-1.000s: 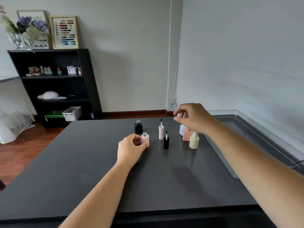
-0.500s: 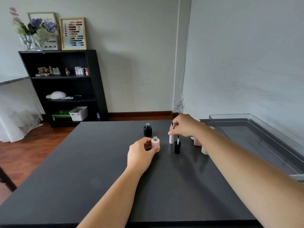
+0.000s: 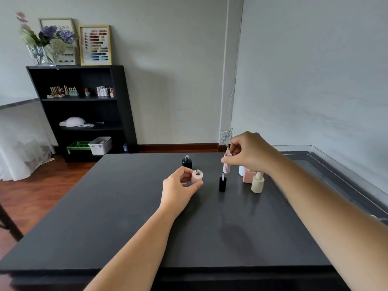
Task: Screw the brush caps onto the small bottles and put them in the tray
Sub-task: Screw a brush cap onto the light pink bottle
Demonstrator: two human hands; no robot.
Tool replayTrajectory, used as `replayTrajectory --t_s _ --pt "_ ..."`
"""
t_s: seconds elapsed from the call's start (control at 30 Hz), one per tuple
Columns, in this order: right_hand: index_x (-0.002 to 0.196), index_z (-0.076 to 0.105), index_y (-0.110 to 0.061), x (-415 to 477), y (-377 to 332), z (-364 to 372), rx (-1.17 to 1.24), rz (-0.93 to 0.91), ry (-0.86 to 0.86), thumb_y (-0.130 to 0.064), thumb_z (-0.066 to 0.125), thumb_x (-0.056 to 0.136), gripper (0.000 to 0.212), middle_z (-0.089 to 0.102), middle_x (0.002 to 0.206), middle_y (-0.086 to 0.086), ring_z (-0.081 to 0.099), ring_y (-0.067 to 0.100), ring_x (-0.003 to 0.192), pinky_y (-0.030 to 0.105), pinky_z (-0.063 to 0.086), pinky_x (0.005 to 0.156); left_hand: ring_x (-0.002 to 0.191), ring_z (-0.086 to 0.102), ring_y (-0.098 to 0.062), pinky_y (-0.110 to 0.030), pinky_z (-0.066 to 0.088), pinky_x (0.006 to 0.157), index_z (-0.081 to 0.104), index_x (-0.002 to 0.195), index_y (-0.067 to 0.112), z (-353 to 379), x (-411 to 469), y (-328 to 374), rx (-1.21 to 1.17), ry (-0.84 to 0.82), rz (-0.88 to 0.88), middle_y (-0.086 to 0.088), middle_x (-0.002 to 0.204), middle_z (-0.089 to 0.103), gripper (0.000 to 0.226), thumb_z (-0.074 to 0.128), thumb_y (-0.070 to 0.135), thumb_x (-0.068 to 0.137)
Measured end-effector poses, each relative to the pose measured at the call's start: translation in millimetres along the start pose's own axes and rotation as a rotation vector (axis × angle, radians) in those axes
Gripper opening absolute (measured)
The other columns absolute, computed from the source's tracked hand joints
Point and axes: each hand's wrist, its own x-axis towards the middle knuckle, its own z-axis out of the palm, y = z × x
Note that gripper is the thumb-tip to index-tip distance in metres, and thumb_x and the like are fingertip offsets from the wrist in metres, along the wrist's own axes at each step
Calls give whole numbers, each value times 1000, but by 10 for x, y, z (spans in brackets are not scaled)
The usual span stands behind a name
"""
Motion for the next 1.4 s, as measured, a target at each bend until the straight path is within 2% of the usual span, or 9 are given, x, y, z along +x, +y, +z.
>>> replayTrajectory --t_s 0.13,0.3,0.47,0.57,0.8,1.0,1.17,1.3,1.4 --pt "59 58 -18 -271 -32 -25 -5 45 -73 -33 75 64 24 69 68 1 53 13 54 28 44 55 81 64 3 -17 50 77 62 79 33 -14 -123 54 25 -14 71 17 82 71 22 80 25 68" --pt "60 54 -17 -534 23 80 141 86 -183 -23 74 72 25 64 51 -5 51 3 38 17 36 40 81 63 5 -11 50 72 62 82 35 -20 -349 115 44 -46 106 20 84 70 24 80 29 69" --pt "72 68 -19 -635 40 180 260 21 -121 -27 71 80 11 74 82 11 62 19 68 34 51 72 82 64 4 -13 51 72 63 85 33 -75 -515 157 32 -49 114 17 86 70 23 80 28 70" --pt "91 71 -26 -692 33 251 246 16 -94 -39 56 90 21 73 87 4 65 21 88 43 50 88 83 64 4 -13 51 73 64 86 33 -114 -574 162 22 -45 113 18 86 70 22 79 28 71" --pt "125 60 -29 -777 32 353 307 68 -181 -29 46 97 31 63 88 -20 54 -10 72 12 38 71 82 63 2 -9 49 72 64 89 32 -140 -621 143 13 -19 91 16 87 70 21 77 28 73" --pt "80 75 -26 -759 81 334 499 65 59 -37 65 85 15 68 75 8 50 0 56 21 42 63 82 61 4 -11 48 73 64 89 30 -130 -620 130 34 -38 93 16 87 69 21 78 26 73" --pt "74 73 -20 -695 65 278 504 29 148 -35 76 75 15 69 59 -9 53 3 52 13 40 53 86 62 0 -14 49 78 64 91 31 -146 -621 119 27 -38 77 16 90 69 23 78 25 74" --pt "72 72 -25 -659 44 253 426 -7 136 -34 77 73 10 73 77 14 57 22 66 29 42 64 85 63 -2 -15 50 77 64 91 32 -154 -617 114 24 -52 67 16 90 69 24 78 23 73" --pt "70 71 -25 -646 10 249 374 -27 122 -34 77 71 11 70 78 19 53 18 63 29 40 62 86 64 -4 -18 51 80 65 91 32 -155 -615 104 23 -65 64 14 92 69 24 78 22 73"
